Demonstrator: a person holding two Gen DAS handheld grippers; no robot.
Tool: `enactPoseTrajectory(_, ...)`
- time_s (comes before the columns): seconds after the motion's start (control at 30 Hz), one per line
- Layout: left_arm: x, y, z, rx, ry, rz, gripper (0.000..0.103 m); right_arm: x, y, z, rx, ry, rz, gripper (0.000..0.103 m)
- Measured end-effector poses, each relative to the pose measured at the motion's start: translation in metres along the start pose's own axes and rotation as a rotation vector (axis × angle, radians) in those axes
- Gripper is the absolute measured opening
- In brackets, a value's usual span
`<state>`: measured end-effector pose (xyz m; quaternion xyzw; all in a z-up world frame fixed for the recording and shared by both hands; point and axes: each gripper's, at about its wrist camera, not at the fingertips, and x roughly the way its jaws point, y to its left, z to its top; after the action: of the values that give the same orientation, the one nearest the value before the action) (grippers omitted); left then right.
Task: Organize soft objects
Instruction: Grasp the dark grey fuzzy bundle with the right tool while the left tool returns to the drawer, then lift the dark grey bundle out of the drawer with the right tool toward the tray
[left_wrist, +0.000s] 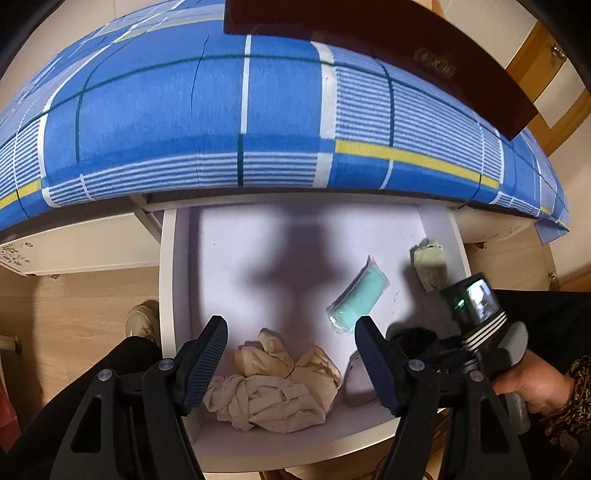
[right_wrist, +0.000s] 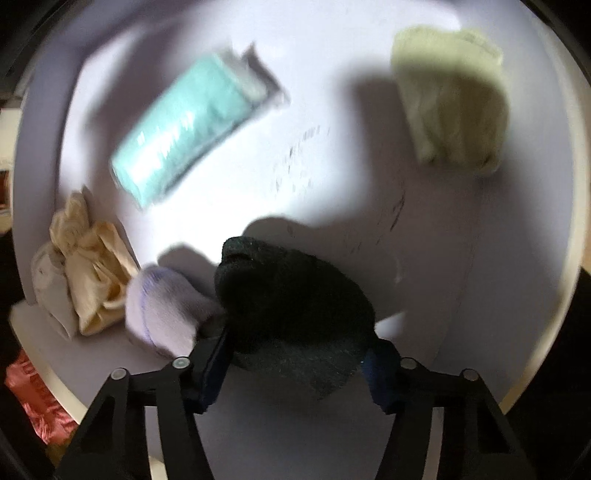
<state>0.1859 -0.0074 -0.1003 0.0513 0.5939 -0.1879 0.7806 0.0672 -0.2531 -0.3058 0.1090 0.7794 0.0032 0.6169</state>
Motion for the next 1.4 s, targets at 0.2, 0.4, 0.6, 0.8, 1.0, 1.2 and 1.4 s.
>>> enactPoseTrajectory(0.2, 0.011, 0.0, -0.002, -0.005, 0.042, 0.003, 0.072, -0.012, -0.001, 0.005, 0.046, -0.039, 0.019, 0.06)
enactPoseTrajectory(0.4, 0.035, -0.014, -0.006, 0.047, 0.136, 0.01, 0.073, -0.021, -0.007, 0.009, 0.078, -0.051, 0.05, 0.06)
enactPoseTrajectory(0.6, 0.05, -0.023, -0.012, 0.093, 0.2, 0.02, 0.072, -0.028, -0.013, 0.01, 0.099, -0.053, 0.075, 0.06)
enactPoseTrajectory(0.8, 0.064, -0.019, -0.017, 0.058, 0.256, 0.03, 0.072, -0.053, -0.021, -0.01, 0.104, -0.1, 0.109, 0.06)
enactPoseTrajectory(1.0, 0.073, -0.027, -0.019, 0.077, 0.278, 0.025, 0.072, -0.093, -0.019, -0.019, 0.078, -0.171, 0.145, 0.06)
enactPoseTrajectory(1.2, 0.083, -0.031, -0.022, 0.076, 0.295, 0.014, 0.072, -0.123, -0.029, -0.029, 0.102, -0.219, 0.179, 0.06)
enactPoseTrajectory(1.4, 0.095, -0.035, -0.023, 0.061, 0.305, 0.001, 0.072, -0.161, -0.035, -0.038, 0.104, -0.282, 0.202, 0.06)
